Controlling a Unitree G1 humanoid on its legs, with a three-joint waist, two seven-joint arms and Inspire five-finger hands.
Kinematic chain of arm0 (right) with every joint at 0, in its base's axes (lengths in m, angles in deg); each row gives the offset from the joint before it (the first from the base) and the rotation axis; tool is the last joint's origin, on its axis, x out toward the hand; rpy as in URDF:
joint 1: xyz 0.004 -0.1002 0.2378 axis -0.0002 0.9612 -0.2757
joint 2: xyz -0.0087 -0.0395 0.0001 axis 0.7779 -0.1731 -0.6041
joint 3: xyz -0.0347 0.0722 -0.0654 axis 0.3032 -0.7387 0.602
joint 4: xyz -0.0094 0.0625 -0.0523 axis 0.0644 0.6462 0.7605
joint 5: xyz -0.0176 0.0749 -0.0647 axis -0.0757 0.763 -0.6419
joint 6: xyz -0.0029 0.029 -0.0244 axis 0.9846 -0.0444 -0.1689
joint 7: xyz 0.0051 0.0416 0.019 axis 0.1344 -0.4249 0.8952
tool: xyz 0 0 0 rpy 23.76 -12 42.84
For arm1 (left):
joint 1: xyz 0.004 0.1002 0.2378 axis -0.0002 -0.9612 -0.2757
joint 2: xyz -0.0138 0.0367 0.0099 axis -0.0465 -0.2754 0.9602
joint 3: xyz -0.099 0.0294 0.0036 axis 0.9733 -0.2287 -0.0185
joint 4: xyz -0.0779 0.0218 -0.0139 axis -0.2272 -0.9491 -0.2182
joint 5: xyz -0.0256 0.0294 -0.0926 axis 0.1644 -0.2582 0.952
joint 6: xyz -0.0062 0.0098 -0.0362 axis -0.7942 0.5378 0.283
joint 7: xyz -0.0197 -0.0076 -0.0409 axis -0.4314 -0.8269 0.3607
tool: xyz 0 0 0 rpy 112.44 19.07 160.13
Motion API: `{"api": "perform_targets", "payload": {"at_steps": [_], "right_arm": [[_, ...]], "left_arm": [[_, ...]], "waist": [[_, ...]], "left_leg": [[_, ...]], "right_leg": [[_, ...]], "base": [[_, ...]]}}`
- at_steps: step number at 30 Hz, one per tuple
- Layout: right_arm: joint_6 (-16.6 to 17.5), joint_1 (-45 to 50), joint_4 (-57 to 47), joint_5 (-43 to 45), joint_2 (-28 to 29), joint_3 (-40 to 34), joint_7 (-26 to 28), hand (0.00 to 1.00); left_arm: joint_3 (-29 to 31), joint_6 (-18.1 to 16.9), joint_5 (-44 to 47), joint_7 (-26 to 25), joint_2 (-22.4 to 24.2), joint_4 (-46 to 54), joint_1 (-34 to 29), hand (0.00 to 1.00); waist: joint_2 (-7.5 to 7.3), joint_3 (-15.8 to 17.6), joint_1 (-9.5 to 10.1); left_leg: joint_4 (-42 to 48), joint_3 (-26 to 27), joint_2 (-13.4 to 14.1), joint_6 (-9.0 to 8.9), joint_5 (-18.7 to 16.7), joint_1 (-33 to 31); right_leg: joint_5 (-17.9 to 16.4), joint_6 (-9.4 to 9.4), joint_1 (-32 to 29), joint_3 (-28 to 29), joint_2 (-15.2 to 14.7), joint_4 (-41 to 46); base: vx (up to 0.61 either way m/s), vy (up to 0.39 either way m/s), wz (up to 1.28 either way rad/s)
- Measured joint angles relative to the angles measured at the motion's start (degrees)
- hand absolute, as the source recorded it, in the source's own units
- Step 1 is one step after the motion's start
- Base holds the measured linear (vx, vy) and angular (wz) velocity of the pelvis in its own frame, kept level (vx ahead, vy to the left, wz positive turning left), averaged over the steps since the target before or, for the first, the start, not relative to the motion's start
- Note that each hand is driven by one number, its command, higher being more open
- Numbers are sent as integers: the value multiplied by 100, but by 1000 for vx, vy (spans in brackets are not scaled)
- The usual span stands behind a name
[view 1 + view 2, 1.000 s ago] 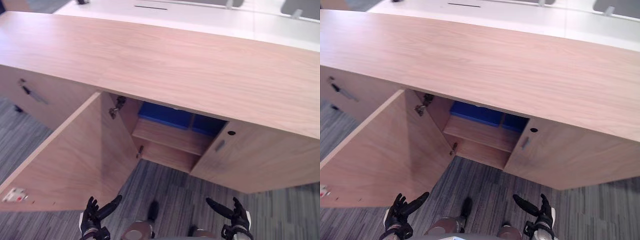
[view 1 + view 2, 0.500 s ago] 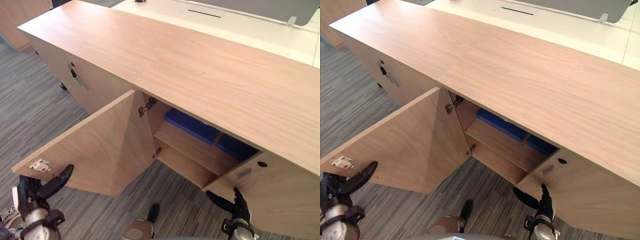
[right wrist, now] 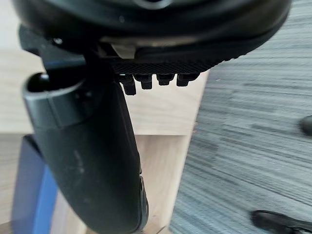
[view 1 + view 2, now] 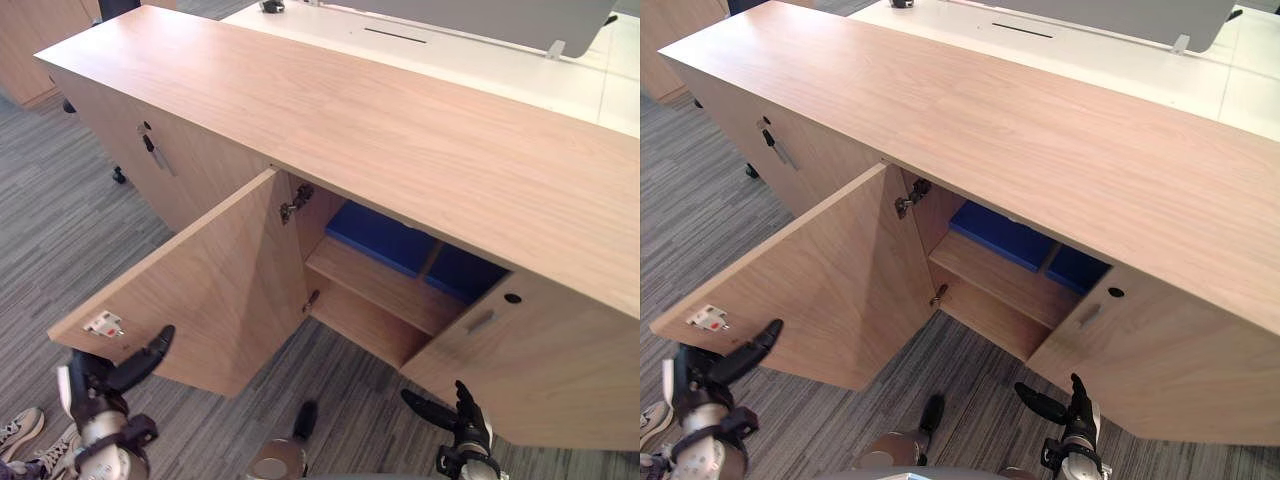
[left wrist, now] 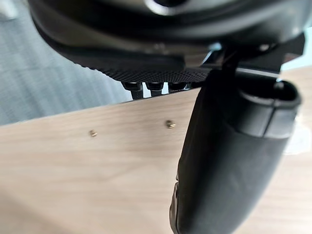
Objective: Walk over to the cabinet, pick up the folder, carry it to the office cabinet, place the folder inside the office cabinet, then close the office cabinet door
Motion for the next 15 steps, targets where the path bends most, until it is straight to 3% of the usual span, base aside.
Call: {"api": "perform_targets", "payload": {"at_steps": [3, 7, 12, 13, 15], "right_arm": [[1, -15, 104, 1, 31, 18, -29, 100], [0, -186, 240, 1, 23, 140, -45, 100], [-3, -726, 301, 0, 41, 377, -57, 100], [-5, -790, 297, -1, 41, 440, -61, 100], [-2, -874, 287, -5, 40, 500, -73, 100]], "left_arm": [[-826, 12, -155, 22, 199, 23, -508, 100], [-1652, 73, -199, 308, 284, -343, -697, 100], [-2509, 254, -627, 924, -291, -992, -309, 100], [-2695, 283, -740, 964, -562, -1177, -90, 100], [-2747, 391, -889, 973, -670, -1626, 417, 100]], "waist": [[42, -12, 1], [66, 7, -15], [122, 50, -317], [130, 72, -399], [131, 95, -512]], "left_leg": [[2, 191, 104, -4, -2, -183], [5, 551, 221, -17, -3, -378], [29, 1142, 417, -39, 11, -704], [30, 1319, 477, -45, 15, -707], [30, 1562, 553, -70, 29, -707]], "right_leg": [[-3, -3, -317, 204, 66, 154], [6, -53, -744, 669, 150, 276], [171, -242, -1498, 1472, 325, 358], [239, -265, -1591, 1634, 391, 350], [374, -298, -1726, 1862, 457, 329]], "base": [[-112, 10, -16], [-52, 29, -48], [-2, 28, -80], [16, -32, -81], [14, -38, -82]]}}
